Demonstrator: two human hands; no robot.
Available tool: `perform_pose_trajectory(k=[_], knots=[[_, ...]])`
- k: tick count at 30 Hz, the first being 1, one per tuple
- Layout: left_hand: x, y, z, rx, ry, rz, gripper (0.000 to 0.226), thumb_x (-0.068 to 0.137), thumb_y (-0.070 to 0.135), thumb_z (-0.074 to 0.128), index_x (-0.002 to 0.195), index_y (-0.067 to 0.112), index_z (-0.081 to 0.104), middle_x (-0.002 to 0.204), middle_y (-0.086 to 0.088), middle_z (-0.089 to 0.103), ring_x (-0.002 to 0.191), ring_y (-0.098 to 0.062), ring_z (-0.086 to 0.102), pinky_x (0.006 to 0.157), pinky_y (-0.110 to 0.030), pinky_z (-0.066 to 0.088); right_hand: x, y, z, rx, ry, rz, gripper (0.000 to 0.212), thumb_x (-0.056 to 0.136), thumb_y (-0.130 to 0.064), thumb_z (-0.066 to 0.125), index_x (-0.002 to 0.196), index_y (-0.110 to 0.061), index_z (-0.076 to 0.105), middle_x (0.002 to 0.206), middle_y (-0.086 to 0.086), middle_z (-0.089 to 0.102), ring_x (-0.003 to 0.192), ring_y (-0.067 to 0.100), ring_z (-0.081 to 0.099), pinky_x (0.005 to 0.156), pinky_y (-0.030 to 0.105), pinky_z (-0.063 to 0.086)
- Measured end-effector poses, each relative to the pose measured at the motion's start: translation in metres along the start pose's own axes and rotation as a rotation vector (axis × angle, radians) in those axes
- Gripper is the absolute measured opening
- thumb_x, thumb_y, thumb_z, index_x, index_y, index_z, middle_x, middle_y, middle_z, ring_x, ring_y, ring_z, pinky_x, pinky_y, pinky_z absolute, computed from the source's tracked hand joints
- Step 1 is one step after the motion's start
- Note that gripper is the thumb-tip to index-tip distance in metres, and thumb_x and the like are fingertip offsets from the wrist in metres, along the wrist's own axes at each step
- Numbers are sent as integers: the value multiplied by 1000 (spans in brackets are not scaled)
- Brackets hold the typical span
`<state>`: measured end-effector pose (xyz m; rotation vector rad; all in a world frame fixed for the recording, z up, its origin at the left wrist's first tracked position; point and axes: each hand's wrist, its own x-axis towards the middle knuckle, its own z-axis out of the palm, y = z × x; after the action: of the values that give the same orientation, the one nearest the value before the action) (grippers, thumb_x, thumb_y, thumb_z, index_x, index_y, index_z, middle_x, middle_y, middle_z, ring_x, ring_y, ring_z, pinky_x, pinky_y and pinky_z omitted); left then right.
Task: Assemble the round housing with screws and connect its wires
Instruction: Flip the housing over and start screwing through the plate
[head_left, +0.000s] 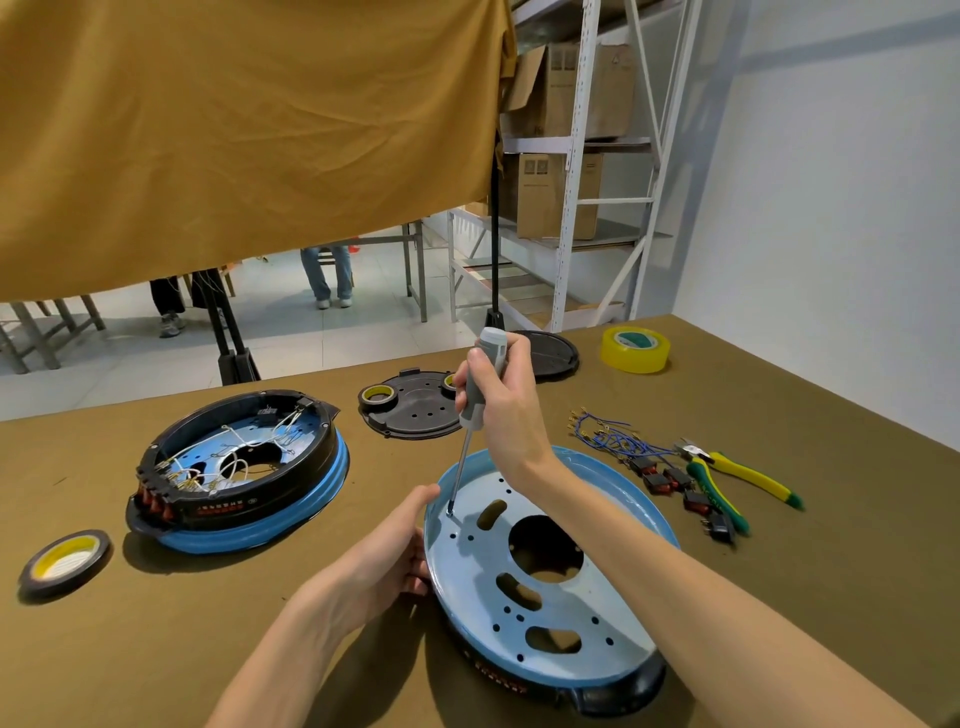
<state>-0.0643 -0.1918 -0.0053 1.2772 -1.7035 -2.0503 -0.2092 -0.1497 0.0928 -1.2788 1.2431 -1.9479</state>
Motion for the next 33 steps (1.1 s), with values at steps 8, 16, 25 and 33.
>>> perform_pose_trajectory(k=[8, 16, 25, 33], knots=[[-3, 2, -6, 39, -41, 4, 67, 93, 75, 40, 88, 12, 62, 68, -1, 49, 61, -13, 43, 65, -31, 36, 8, -35, -10, -797, -164, -292, 36, 97, -36, 68, 116, -19, 43, 71, -1, 60, 59, 14, 59, 58, 37, 54], [-12, 4, -12, 3, -208, -89, 76, 77, 76, 63, 104, 5, 63, 77, -5, 53, 66, -15, 50, 62, -27, 43, 29, -93, -32, -1219, -581, -100, 24, 100, -41, 60, 119, -27, 57, 94, -9, 64, 82, 6, 64, 71, 28, 56], [-25, -7, 3, 60, -253, -131, 83, 56, 77, 76, 97, 5, 71, 91, -13, 72, 77, -19, 70, 71, -30, 61, 8, -130, -39, -1286, -843, 143, 23, 97, -35, 63, 117, -26, 57, 95, -7, 66, 84, 16, 68, 65, 32, 59], [-33, -23, 17, 31, -132, -34, 85, 58, 80, 70, 98, 5, 71, 81, -9, 71, 72, -18, 69, 69, -29, 60, -9, -136, -35, -1300, -845, 138, 35, 95, -41, 67, 119, -25, 47, 97, -4, 68, 81, 15, 63, 60, 29, 52]])
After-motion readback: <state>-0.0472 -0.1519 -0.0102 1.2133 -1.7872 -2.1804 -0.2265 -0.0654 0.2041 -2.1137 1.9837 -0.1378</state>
